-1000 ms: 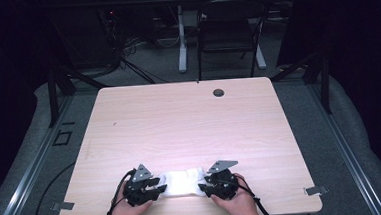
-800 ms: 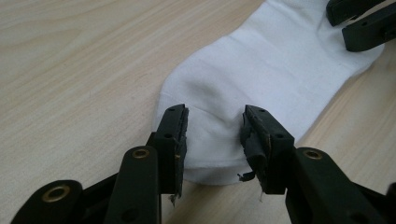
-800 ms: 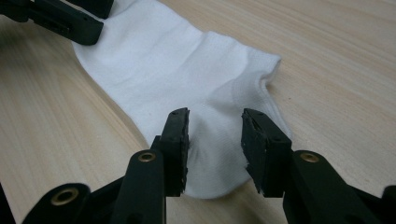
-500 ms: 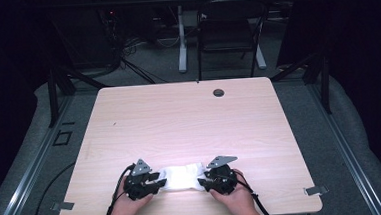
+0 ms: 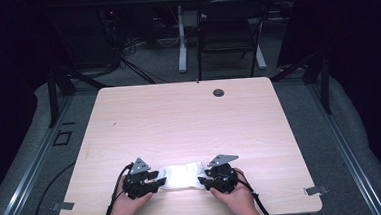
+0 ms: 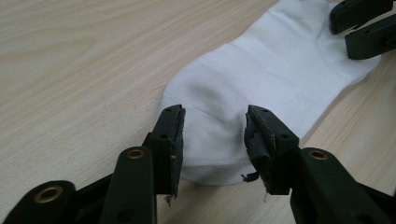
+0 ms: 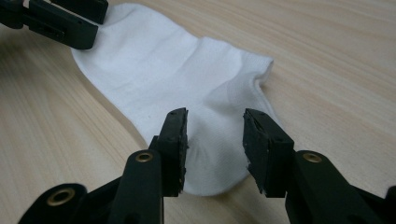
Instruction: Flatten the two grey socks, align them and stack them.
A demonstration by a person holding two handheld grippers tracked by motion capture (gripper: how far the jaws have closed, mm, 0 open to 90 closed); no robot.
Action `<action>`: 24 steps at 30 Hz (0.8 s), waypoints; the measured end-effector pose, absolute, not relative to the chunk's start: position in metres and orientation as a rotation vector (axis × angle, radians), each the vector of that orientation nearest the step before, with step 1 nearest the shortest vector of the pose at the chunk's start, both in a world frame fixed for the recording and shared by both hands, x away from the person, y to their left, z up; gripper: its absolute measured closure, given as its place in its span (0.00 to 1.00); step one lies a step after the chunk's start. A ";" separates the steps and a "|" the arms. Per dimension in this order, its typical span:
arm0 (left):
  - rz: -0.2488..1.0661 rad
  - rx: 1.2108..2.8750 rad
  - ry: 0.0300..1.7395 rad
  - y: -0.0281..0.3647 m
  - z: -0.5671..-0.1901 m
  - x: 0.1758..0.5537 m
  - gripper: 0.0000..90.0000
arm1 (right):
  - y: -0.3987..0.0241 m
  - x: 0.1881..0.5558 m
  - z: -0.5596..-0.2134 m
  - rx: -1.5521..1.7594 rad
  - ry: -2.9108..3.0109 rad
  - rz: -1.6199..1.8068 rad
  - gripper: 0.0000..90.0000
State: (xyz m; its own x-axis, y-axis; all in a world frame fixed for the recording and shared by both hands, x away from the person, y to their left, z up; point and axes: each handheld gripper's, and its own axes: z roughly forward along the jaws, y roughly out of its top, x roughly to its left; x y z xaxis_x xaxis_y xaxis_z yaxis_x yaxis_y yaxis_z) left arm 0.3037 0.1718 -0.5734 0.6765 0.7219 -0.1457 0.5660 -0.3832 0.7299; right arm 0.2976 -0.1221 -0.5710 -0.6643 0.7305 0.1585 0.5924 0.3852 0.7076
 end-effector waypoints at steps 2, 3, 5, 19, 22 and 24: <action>0.267 2.084 0.983 0.175 -0.571 0.303 0.60 | -0.124 0.296 -0.567 1.183 2.438 1.161 0.65; 0.266 2.069 0.990 0.176 -0.569 0.303 0.59 | -0.125 0.295 -0.565 1.184 2.416 1.177 0.65; 0.272 2.057 0.987 0.179 -0.567 0.302 0.57 | -0.128 0.294 -0.562 1.178 2.374 1.201 0.63; 0.293 1.987 1.060 0.206 -0.561 0.307 0.54 | -0.150 0.293 -0.560 1.220 2.297 1.205 0.59; 0.282 1.974 1.091 0.210 -0.564 0.310 0.54 | -0.156 0.294 -0.562 1.240 2.290 1.192 0.59; 0.260 1.967 1.102 0.212 -0.564 0.312 0.54 | -0.160 0.295 -0.563 1.252 2.289 1.173 0.59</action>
State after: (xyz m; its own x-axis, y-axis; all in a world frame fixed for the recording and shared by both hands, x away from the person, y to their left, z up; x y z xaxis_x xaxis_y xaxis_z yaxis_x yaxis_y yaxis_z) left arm 0.3115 0.2118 -0.5645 0.5911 0.7792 -0.2085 0.6036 -0.2558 0.7552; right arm 0.2947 -0.1602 -0.5626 -0.5851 0.8004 0.1305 0.5733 0.2945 0.7646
